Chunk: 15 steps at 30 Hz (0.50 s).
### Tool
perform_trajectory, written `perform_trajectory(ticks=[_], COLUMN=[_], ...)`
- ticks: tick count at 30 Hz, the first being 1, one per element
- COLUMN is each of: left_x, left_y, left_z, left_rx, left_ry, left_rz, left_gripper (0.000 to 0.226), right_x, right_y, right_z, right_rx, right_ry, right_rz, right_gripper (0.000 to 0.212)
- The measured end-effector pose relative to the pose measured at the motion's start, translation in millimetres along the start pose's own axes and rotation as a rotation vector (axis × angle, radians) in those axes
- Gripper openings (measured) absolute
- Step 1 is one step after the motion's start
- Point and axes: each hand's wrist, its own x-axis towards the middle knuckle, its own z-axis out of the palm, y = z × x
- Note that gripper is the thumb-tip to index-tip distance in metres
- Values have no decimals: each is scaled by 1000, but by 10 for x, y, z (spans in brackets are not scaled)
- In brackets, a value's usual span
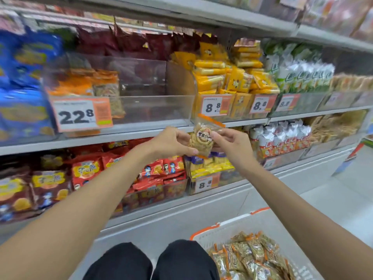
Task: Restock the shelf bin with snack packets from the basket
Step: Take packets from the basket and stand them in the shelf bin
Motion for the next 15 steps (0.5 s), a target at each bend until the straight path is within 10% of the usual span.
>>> perform_trajectory(ticks=[7,15], left_x=[-120,-55], left_y=[654,238], left_z=[-1273,-2317], left_rx=[109,504], left_ry=[409,485], left_rz=[252,-47], left_gripper=[18,36], right_x=[811,1653], right_y=[-834,-964], right_z=[824,1793], right_rx=[110,-255], right_ry=[17,-311], right_rz=[-218,-189], right_gripper=[16,16])
